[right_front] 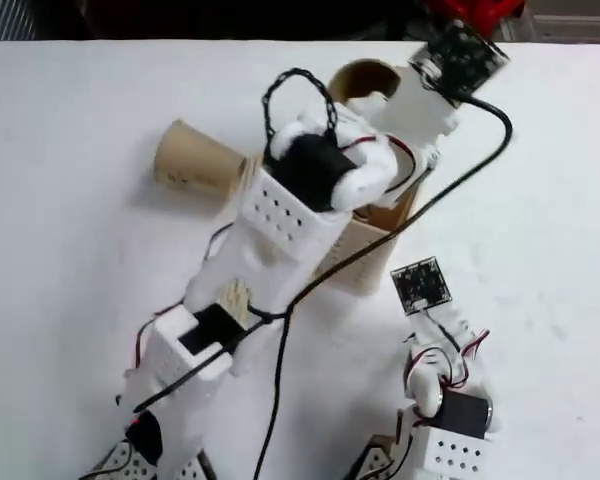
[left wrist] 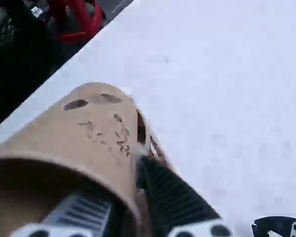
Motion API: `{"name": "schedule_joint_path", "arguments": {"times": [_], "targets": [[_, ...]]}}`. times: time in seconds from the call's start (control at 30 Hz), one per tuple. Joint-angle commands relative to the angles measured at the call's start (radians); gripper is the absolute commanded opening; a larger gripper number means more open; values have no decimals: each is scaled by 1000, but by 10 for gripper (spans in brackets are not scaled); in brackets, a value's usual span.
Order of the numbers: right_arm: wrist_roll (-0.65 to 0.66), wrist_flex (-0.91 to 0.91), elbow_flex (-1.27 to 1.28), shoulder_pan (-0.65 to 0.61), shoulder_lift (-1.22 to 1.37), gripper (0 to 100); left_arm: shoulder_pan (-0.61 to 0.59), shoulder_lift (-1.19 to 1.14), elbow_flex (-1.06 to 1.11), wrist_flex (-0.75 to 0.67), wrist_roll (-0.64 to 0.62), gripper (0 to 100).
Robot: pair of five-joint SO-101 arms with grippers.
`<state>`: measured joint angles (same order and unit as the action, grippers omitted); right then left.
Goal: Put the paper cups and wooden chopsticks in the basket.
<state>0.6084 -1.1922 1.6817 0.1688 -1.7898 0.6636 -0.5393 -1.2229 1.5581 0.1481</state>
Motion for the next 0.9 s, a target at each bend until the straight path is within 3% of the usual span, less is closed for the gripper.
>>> {"name": "schedule_joint_path", "arguments": {"times": [0.0, 0.37, 0.53, 0.87], "targets": [[8, 4, 9, -7, -12, 18, 4, 12, 17, -12, 17, 23], [8, 4, 9, -7, -12, 18, 1, 8, 18, 48, 26, 35], [8, 4, 9, -7, -12, 18, -1, 8, 21, 0, 26, 137], [8, 4, 9, -7, -12, 18, -5, 8, 14, -81, 26, 138]]}}
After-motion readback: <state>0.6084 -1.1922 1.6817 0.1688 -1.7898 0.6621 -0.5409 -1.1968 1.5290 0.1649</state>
